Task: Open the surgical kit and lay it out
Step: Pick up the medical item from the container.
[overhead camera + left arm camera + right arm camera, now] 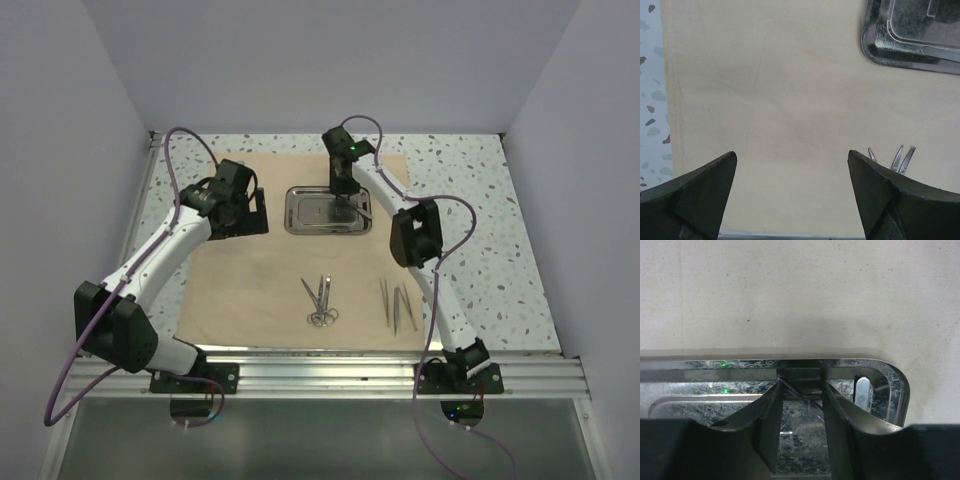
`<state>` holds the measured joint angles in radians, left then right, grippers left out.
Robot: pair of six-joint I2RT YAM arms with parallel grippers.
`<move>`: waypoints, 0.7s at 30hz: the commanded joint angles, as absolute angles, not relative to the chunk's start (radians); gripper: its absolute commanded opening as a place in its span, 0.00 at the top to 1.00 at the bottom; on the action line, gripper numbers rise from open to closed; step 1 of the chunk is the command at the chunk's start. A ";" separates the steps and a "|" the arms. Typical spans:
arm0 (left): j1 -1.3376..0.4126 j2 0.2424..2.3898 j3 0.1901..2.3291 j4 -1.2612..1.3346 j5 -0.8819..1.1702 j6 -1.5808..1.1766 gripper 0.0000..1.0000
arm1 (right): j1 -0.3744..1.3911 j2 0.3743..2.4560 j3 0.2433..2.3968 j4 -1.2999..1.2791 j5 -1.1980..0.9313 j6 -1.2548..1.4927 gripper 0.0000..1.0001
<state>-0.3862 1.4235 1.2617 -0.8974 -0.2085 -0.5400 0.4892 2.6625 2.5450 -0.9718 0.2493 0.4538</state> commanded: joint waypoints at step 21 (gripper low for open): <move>-0.364 1.393 1.264 -0.856 -0.227 -0.503 0.04 | 0.479 2.596 2.502 -1.019 0.198 0.488 1.00</move>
